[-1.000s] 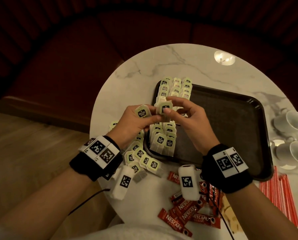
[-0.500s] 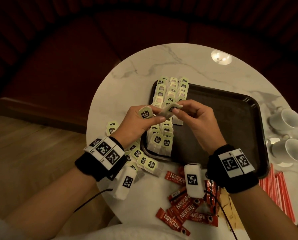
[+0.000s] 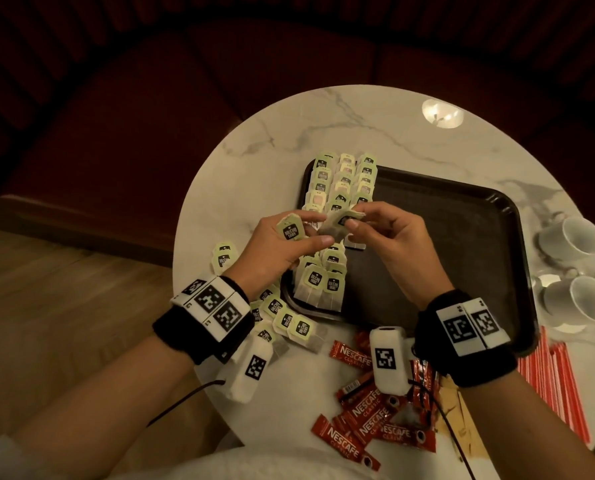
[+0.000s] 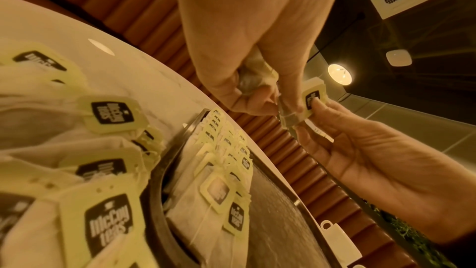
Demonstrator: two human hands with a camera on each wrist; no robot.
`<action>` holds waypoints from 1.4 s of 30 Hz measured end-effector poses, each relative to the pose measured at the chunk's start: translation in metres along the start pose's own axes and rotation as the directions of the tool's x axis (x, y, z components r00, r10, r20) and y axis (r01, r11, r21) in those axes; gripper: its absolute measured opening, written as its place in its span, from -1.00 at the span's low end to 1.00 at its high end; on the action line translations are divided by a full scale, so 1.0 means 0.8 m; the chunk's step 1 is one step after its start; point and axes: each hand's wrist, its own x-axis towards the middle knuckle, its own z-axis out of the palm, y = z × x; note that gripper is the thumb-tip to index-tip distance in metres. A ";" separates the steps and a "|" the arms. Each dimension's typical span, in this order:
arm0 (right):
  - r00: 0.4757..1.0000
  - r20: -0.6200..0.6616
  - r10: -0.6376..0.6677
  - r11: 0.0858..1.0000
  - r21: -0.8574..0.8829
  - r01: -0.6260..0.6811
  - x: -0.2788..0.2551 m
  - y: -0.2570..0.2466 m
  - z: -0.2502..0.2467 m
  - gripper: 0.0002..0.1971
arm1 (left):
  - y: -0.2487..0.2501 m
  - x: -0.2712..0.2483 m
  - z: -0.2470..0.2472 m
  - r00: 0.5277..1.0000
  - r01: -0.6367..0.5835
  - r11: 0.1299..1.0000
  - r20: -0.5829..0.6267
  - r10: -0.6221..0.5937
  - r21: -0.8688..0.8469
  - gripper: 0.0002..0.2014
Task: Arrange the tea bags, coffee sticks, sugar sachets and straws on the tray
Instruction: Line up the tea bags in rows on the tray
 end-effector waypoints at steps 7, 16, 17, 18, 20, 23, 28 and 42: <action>0.996 -0.075 0.058 0.998 0.017 -0.056 0.004 0.016 -0.006 -0.83 | -0.001 -0.001 -0.001 0.999 0.045 0.999 0.018 -0.045 0.020 -0.90; 0.947 -0.196 0.253 0.949 -0.138 -0.282 0.028 0.075 -0.052 -0.80 | -0.012 -0.001 -0.020 0.983 0.155 0.978 -0.079 -0.167 -0.142 -0.90; 0.945 -0.181 0.273 0.936 -0.176 -0.304 0.030 0.081 -0.054 -0.82 | -0.012 0.000 -0.021 0.978 0.182 0.969 -0.077 -0.196 -0.165 -0.88; 0.944 -0.154 0.291 0.926 -0.203 -0.319 0.033 0.087 -0.056 -0.83 | -0.012 0.001 -0.022 0.972 0.208 0.962 -0.070 -0.223 -0.178 -0.87; 0.942 -0.094 0.323 0.914 -0.228 -0.336 0.038 0.095 -0.054 -0.83 | -0.011 0.000 -0.022 0.966 0.245 0.954 -0.041 -0.256 -0.171 -0.86; 0.935 -0.098 0.340 0.896 -0.266 -0.354 0.047 0.106 -0.047 -0.82 | -0.009 -0.002 -0.020 0.959 0.278 0.943 0.009 -0.282 -0.185 -0.84; 0.933 -0.247 0.264 0.874 -0.348 -0.339 0.054 0.115 -0.039 -0.81 | -0.007 -0.006 -0.020 0.949 0.314 0.924 0.044 -0.312 -0.219 -0.79; 0.899 -0.291 0.328 0.903 -0.182 -0.388 0.048 0.115 -0.028 -0.78 | -0.004 -0.008 -0.018 0.934 0.356 0.886 0.076 -0.349 -0.297 -0.81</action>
